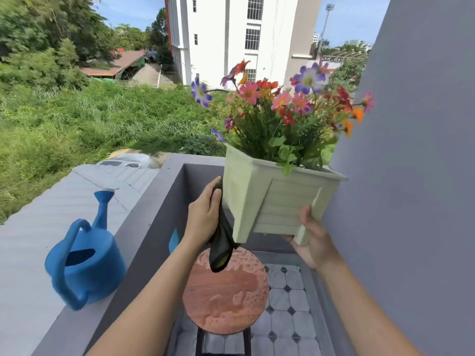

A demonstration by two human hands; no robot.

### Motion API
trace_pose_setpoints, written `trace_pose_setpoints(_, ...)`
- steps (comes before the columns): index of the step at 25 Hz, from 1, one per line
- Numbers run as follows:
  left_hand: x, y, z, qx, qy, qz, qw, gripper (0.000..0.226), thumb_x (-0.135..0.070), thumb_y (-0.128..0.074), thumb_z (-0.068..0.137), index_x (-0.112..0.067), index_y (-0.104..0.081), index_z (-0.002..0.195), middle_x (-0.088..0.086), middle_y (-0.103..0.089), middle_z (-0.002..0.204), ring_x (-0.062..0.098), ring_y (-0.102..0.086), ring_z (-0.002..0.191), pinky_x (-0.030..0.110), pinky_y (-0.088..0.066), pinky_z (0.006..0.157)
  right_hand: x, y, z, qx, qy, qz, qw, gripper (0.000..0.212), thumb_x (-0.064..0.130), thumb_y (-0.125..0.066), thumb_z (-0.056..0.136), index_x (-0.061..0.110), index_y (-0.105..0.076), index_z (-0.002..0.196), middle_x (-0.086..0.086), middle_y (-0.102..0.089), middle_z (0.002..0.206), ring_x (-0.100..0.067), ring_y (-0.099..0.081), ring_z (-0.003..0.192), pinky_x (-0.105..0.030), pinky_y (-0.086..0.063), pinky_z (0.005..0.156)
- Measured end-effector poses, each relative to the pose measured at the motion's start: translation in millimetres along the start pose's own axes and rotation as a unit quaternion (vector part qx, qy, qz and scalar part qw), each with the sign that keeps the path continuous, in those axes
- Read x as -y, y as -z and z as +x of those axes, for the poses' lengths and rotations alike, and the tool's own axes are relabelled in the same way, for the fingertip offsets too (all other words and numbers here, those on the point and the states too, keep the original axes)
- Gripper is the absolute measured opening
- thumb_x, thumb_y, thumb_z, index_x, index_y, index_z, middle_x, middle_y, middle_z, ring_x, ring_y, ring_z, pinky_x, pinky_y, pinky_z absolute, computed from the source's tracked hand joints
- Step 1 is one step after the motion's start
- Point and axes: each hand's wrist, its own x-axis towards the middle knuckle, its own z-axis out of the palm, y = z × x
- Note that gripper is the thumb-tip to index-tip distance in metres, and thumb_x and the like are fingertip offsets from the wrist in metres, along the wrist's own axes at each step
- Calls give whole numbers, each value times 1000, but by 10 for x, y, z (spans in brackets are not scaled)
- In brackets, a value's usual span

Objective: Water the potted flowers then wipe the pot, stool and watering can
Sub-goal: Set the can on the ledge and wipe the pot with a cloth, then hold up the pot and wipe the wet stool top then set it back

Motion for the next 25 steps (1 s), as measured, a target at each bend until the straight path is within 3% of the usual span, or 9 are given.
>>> trace_pose_setpoints(2,310,-181,-90,51,40,25,998,36,-24,-39,100,-23,-51,134,-2,-60,130,18,-49,126,14,-36,93,-129,127,30,-34,4,-6,999,97,65,-86,27,22,-59,110,9,-74,97,-7,-71,90,-27,-59,66)
trace_pose_setpoints(5,731,-480,-212,147,76,145,976,40,-30,-37,100,-27,-43,139,8,-65,123,33,-53,119,41,-43,91,-395,424,93,-95,8,-57,994,82,71,-81,35,31,-60,103,14,-73,99,-10,-68,100,-38,-58,81)
trace_pose_setpoints(9,1124,-755,-393,267,26,404,875,41,-39,-35,99,-26,-37,138,9,-67,110,34,-62,96,34,-41,67,-799,804,132,-165,1,-132,977,77,77,-74,46,27,-59,102,4,-67,106,-28,-59,115,-57,-44,100)
trace_pose_setpoints(14,1412,-865,-425,362,10,519,774,35,-39,-42,96,-11,-58,108,9,-64,102,31,-62,94,29,-35,63,-1210,1088,275,-184,15,-128,974,54,72,-75,51,37,-70,92,17,-73,93,-7,-66,99,-46,-48,93)
trace_pose_setpoints(16,1520,-827,-381,392,29,494,775,43,-50,-47,91,-9,-59,86,9,-62,87,29,-59,82,29,-35,60,-1321,1189,337,-186,15,-120,975,52,71,-75,52,40,-70,94,15,-73,97,-10,-65,103,-50,-48,96)
trace_pose_setpoints(19,1664,-735,-279,447,104,365,810,52,-54,-59,82,-16,-36,57,-1,-43,58,17,-40,57,28,-26,49,-1460,1347,449,-212,21,-112,971,57,67,-76,56,34,-67,101,10,-71,104,-18,-63,109,-55,-45,100)
trace_pose_setpoints(21,1672,-741,-280,461,79,352,810,47,-46,-62,84,-19,-34,58,-4,-40,57,17,-38,58,26,-25,50,-1517,1435,528,-224,20,-107,968,52,67,-76,55,39,-69,98,13,-72,102,-18,-62,110,-55,-44,102)
trace_pose_setpoints(24,1624,-957,-656,364,-52,456,810,28,-43,-61,85,-16,-52,84,1,-60,77,27,-59,72,28,-36,54,-1537,1525,603,-249,22,-98,963,56,68,-75,55,42,-64,103,12,-66,110,-24,-57,117,-49,-45,99)
trace_pose_setpoints(25,1617,-1039,-900,371,-48,465,802,32,-43,-69,78,-15,-58,90,3,-64,79,28,-64,69,30,-40,49,-1534,1552,628,-256,25,-92,962,62,69,-76,54,38,-61,107,10,-64,112,-24,-56,117,-45,-46,96)
